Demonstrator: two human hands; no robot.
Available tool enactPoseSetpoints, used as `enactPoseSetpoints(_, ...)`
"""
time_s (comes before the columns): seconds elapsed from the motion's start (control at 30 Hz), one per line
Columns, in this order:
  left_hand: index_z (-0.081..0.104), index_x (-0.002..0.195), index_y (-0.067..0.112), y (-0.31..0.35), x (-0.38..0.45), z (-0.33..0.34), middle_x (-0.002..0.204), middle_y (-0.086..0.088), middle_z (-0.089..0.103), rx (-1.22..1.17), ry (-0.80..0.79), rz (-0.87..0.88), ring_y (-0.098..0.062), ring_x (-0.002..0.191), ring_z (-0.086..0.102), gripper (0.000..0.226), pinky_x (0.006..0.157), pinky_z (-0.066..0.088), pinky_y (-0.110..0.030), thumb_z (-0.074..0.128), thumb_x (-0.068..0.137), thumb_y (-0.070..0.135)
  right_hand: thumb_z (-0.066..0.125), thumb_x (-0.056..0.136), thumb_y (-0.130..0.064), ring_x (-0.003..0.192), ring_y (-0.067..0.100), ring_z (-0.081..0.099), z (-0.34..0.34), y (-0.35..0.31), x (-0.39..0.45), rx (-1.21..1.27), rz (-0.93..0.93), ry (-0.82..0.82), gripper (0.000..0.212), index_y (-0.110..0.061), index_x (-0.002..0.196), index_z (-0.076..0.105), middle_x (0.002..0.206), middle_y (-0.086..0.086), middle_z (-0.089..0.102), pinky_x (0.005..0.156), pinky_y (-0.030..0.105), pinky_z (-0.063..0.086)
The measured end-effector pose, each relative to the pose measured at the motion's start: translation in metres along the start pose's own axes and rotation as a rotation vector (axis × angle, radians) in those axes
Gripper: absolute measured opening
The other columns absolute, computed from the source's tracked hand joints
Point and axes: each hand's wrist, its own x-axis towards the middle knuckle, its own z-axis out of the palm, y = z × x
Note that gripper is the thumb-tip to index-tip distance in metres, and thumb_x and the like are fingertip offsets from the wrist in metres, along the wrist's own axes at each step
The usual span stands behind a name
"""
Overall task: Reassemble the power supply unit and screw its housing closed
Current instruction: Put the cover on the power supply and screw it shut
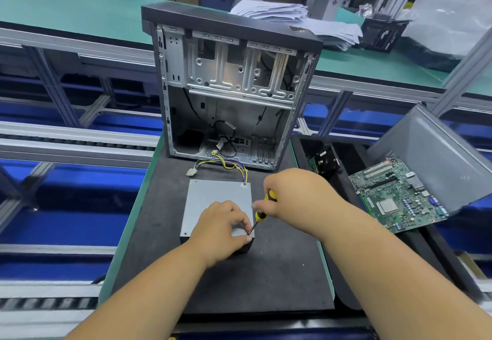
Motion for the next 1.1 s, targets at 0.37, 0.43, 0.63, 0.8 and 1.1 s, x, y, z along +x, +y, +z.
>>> enactPoseSetpoints(0.37,0.057,0.078,0.045,0.001,-0.001,-0.003,0.101,0.019,0.05,-0.002,-0.027,-0.001,-0.008,0.101,0.04,0.016,0.094,0.033,-0.023,0.072,0.08,0.039,0.049,0.094,-0.033,0.08,0.012,0.046,0.012,-0.007,-0.005,0.216,-0.025,0.129,0.035,-0.032,0.128,0.053,0.086,-0.013,0.052,0.065,0.028,0.038)
enactPoseSetpoints(0.43,0.058,0.078,0.045,0.001,-0.002,-0.004,0.102,0.019,0.051,-0.006,-0.031,0.002,-0.008,0.101,0.04,0.016,0.094,0.033,-0.023,0.072,0.08,0.038,0.042,0.1,-0.046,0.076,0.017,0.05,0.014,-0.008,-0.006,0.058,0.008,0.167,0.033,-0.032,0.128,0.051,0.077,-0.01,0.053,0.061,0.03,0.039)
enactPoseSetpoints(0.63,0.058,0.076,0.045,0.001,-0.001,-0.003,0.101,0.02,0.051,-0.007,-0.02,-0.008,-0.008,0.101,0.04,0.015,0.093,0.033,-0.024,0.072,0.08,0.039,0.048,0.091,-0.032,0.072,0.014,0.046,0.02,-0.007,-0.009,0.221,-0.045,0.175,0.041,-0.03,0.132,0.041,0.074,-0.014,0.045,0.052,0.03,0.03)
enactPoseSetpoints(0.8,0.06,0.078,0.044,0.003,-0.002,-0.004,0.103,0.019,0.052,-0.015,-0.025,-0.008,-0.008,0.102,0.04,0.015,0.095,0.032,-0.024,0.073,0.081,0.037,0.04,0.099,-0.054,0.082,0.021,0.06,0.02,-0.009,-0.01,0.048,0.022,0.222,0.037,-0.028,0.124,0.049,0.084,-0.008,0.064,0.06,0.031,0.043)
enactPoseSetpoints(1.1,0.057,0.078,0.044,0.004,-0.004,-0.006,0.104,0.019,0.051,-0.006,-0.035,-0.009,-0.009,0.103,0.039,0.018,0.097,0.033,-0.027,0.073,0.082,0.037,0.041,0.099,-0.052,0.076,0.02,0.058,0.023,-0.013,-0.009,0.071,0.028,0.26,0.042,-0.033,0.137,0.037,0.084,-0.008,0.065,0.056,0.03,0.045)
